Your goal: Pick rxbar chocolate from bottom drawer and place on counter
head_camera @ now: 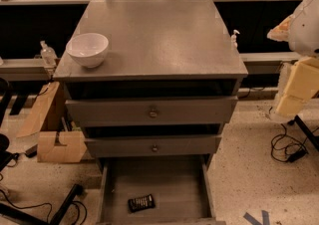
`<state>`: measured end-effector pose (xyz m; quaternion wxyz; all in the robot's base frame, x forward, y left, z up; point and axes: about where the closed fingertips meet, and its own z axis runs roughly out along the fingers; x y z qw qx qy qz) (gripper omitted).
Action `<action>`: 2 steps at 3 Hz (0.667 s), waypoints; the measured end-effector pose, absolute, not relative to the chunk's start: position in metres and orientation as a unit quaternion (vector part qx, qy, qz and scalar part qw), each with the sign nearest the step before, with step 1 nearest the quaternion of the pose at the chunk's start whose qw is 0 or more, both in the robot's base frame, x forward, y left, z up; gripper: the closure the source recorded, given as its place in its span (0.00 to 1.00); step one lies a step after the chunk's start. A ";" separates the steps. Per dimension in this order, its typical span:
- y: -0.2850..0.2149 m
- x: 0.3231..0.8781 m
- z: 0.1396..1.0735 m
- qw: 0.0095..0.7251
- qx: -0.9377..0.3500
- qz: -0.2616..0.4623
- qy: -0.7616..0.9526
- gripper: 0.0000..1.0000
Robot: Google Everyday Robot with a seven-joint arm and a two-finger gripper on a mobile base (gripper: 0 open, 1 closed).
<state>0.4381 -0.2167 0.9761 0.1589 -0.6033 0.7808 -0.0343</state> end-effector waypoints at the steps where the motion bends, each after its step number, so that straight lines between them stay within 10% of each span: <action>1: -0.216 0.438 0.977 0.160 -0.603 -0.035 0.781 0.00; 2: -0.209 0.441 0.967 0.171 -0.602 -0.035 0.779 0.00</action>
Offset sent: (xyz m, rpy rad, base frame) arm 0.0085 0.0177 -0.0305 0.0359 -0.0280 0.0024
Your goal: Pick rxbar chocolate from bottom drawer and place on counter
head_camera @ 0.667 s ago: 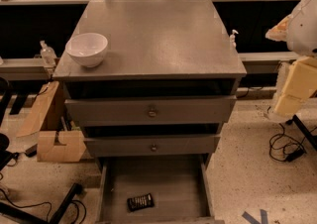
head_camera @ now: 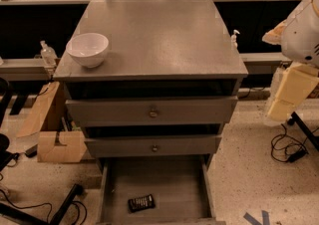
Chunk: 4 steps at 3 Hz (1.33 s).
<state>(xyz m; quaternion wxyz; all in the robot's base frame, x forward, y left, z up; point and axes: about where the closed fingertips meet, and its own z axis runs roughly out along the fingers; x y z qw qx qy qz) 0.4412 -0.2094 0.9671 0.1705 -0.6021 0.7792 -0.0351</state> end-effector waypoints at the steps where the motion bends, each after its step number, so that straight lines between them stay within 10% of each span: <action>1: -0.197 0.442 0.926 0.184 -0.604 -0.008 0.776 0.00; 4: -0.164 0.461 0.737 0.265 -0.628 0.018 0.732 0.00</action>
Offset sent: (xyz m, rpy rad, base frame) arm 0.0481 0.0339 -0.1936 0.2743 -0.1285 0.0130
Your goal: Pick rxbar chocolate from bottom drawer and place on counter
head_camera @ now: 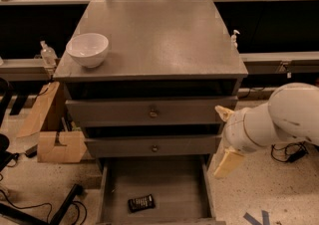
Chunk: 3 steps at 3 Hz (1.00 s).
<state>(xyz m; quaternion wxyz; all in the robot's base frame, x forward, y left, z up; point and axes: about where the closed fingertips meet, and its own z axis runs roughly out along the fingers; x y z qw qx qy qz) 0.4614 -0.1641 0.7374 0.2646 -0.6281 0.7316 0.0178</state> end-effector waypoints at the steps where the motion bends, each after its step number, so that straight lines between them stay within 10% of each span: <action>1: -0.163 0.479 0.747 0.294 -0.618 -0.004 0.729 0.00; 3: -0.157 0.479 0.724 0.279 -0.625 -0.018 0.729 0.00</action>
Offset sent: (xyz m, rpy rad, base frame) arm 0.0173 0.0010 0.0086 0.0106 -0.0701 -0.0227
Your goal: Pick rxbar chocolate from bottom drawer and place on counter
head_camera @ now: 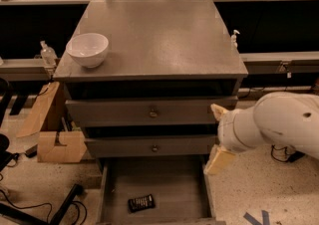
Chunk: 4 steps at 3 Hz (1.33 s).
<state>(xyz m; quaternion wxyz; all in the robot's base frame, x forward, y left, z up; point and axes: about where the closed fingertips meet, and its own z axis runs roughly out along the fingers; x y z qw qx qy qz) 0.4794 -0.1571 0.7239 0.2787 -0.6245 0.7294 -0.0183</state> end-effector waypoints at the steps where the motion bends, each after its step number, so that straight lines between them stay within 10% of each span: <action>1: -0.152 0.477 0.663 0.272 -0.628 -0.019 0.729 0.00; 4: -0.148 0.500 0.504 0.304 -0.634 0.009 0.711 0.00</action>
Offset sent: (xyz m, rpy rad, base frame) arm 0.0183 0.0083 -0.1935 0.0778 -0.0444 0.0113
